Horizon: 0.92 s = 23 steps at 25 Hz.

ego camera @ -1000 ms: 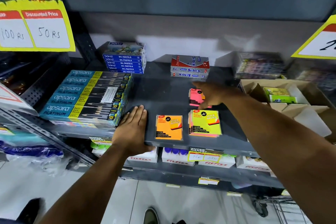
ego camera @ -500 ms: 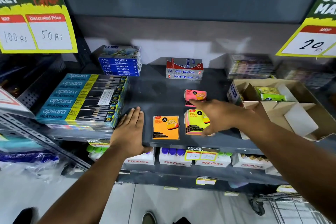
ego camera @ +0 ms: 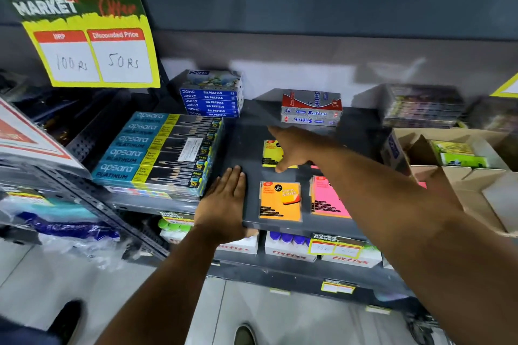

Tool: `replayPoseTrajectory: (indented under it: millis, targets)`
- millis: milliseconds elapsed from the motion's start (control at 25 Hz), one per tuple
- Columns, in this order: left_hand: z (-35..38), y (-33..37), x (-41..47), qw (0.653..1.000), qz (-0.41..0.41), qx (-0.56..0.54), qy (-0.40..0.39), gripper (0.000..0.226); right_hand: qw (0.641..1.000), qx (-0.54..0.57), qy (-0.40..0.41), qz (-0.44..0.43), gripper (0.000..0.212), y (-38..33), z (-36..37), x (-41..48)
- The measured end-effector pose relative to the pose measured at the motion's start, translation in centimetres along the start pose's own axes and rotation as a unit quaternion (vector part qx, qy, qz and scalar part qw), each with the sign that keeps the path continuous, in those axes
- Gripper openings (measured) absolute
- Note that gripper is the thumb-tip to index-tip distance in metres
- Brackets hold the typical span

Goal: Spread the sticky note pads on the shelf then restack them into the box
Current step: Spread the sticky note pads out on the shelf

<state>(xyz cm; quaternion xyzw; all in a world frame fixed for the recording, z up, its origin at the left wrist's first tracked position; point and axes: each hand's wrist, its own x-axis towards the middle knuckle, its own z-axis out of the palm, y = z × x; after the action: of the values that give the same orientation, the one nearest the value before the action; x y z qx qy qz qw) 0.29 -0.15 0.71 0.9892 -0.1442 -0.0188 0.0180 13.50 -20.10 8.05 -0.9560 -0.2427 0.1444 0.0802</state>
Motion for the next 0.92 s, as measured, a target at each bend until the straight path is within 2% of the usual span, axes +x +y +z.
replayPoseTrajectory:
  millis: [160, 320, 400, 560, 680, 840, 920]
  targets:
    - [0.0, -0.4, 0.1, 1.000, 0.005, -0.005, 0.007, 0.122, 1.000, 0.020, -0.015, 0.000, 0.117, 0.3, 0.6, 0.4]
    - [0.1, -0.2, 0.2, 1.000, -0.008, 0.007, 0.007, 0.130, 0.995, 0.092, 0.043, -0.011, 0.102, 1.3, -1.8, -4.5]
    - [0.2, -0.1, 0.3, 1.000, -0.007, 0.020, 0.011, 0.132, 0.998, 0.062, 0.010, -0.011, 0.099, 2.2, -1.9, -9.1]
    - [0.3, -0.1, 0.1, 1.000, -0.006, 0.029, 0.011, 0.132, 0.995, -0.040, -0.074, 0.046, 0.114, 3.1, 0.3, -14.8]
    - [0.2, 0.0, 0.1, 0.999, -0.010, 0.035, 0.009, 0.133, 0.996, -0.054, -0.043, 0.051, 0.109, 3.2, 1.1, -15.1]
    - [0.0, 0.2, 0.0, 0.999, -0.013, 0.034, 0.000, 0.132, 0.997, 0.012, -0.048, 0.060, 0.115, 4.1, -0.5, -14.7]
    - [-0.1, 0.2, 0.0, 0.999, -0.012, 0.031, 0.004, 0.131, 0.997, 0.038, -0.013, 0.070, 0.115, 4.8, -2.4, -13.3]
